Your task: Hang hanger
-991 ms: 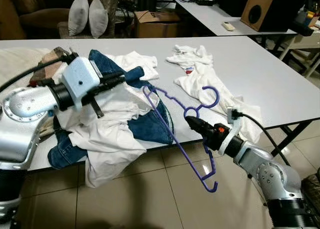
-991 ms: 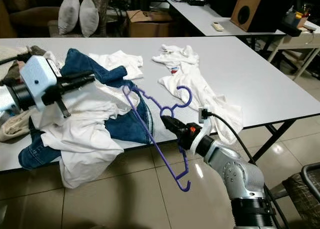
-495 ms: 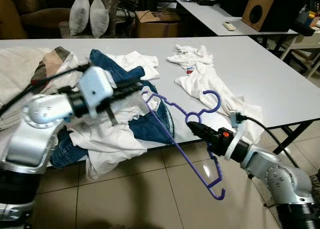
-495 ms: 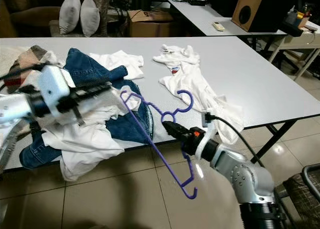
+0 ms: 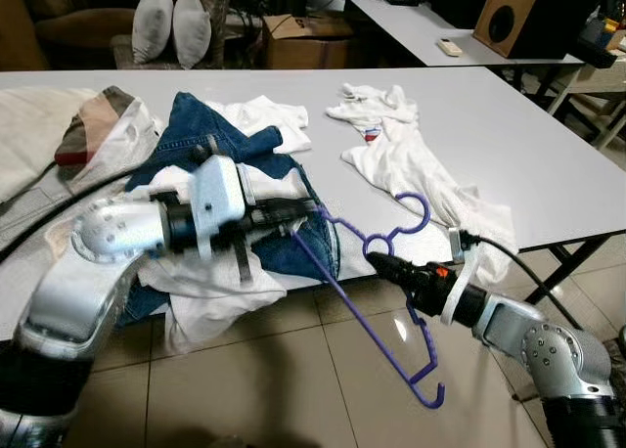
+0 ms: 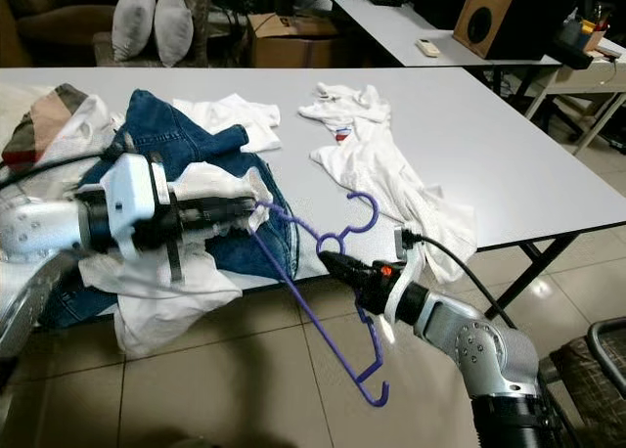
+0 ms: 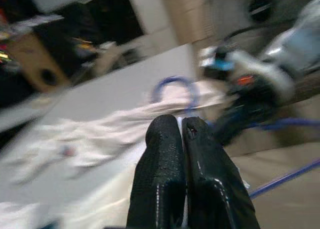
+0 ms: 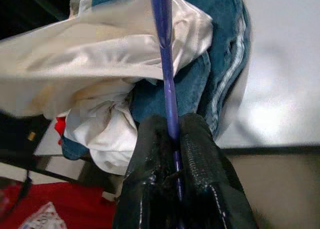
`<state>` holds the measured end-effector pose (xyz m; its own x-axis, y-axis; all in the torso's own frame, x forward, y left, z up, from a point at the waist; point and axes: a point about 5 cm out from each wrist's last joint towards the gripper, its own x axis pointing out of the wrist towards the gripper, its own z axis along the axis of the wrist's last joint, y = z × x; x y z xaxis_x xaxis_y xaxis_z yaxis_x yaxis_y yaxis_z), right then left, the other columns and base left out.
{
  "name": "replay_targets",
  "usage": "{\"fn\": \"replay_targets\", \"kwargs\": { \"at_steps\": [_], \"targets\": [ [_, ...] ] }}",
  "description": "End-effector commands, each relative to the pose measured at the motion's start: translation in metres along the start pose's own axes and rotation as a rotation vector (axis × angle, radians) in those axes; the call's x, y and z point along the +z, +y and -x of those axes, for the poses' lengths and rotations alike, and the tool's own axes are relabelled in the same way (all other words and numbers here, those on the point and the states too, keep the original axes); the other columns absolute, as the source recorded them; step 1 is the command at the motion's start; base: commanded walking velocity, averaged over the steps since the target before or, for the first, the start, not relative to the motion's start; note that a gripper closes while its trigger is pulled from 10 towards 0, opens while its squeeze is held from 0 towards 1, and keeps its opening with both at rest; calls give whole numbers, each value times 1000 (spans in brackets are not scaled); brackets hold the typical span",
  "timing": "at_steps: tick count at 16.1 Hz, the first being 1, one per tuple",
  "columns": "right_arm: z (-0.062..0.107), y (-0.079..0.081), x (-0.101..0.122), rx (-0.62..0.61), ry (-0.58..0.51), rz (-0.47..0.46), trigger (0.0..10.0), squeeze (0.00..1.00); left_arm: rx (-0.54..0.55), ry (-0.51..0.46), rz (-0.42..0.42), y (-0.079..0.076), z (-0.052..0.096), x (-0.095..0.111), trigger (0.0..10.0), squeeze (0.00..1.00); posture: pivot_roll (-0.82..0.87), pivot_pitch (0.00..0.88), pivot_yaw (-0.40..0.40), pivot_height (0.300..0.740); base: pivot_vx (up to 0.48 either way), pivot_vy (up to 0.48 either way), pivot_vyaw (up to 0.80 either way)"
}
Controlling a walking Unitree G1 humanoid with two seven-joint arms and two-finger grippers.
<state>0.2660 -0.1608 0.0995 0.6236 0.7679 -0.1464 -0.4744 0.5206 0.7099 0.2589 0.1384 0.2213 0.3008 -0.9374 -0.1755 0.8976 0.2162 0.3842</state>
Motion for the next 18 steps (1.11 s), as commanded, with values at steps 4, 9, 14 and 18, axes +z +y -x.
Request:
{"fn": "replay_targets", "kwargs": {
  "at_steps": [4,9,14,18],
  "targets": [
    [8,-9,17,-12,-115,-134,10000,0,-217,89,167,-30,-5,-12,0,0,-94,39,-81,740,0,0,0],
    [-3,-10,15,12,-59,-156,10000,0,-179,165,138,-20,1,-16,0,0,-80,32,-62,740,0,0,0],
    [-43,6,5,103,-43,-212,10000,0,-109,187,102,-10,9,-16,0,0,-44,27,-63,740,0,0,0],
    [-61,7,-5,98,-3,-242,10000,0,-115,195,104,-16,14,-12,0,0,1,34,-84,740,0,0,0]
  ]
}}
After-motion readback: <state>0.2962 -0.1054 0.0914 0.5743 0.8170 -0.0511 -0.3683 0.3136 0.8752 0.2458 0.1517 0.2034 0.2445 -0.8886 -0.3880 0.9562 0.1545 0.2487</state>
